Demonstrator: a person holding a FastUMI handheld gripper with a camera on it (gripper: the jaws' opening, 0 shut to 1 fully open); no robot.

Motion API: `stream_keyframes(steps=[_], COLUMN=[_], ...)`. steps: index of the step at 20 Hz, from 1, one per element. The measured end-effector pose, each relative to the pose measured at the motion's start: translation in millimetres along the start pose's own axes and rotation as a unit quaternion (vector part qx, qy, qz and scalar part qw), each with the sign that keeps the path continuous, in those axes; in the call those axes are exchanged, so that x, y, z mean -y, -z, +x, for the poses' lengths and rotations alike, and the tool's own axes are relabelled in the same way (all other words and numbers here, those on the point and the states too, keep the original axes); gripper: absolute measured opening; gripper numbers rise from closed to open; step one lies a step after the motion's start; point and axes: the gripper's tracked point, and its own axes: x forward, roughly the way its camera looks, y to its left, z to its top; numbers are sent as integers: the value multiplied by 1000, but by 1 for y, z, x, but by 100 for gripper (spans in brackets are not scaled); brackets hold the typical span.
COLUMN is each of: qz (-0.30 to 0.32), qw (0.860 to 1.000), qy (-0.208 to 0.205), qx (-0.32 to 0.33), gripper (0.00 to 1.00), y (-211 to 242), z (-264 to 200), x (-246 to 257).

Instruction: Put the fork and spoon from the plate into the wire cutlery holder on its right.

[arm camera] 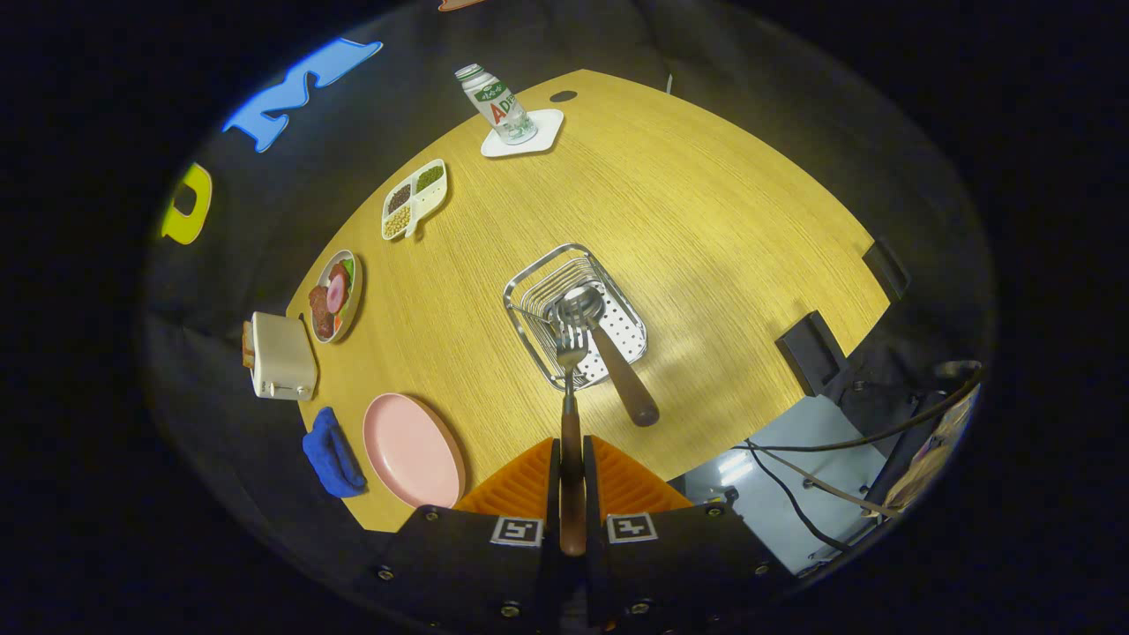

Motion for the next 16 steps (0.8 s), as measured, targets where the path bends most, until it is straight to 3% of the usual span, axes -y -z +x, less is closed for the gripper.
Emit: stream_keyframes(steps=[16], qz=[12], qw=[998], qy=[-19], qx=[52], gripper=[12], y=[-12], z=[-24], x=[-2])
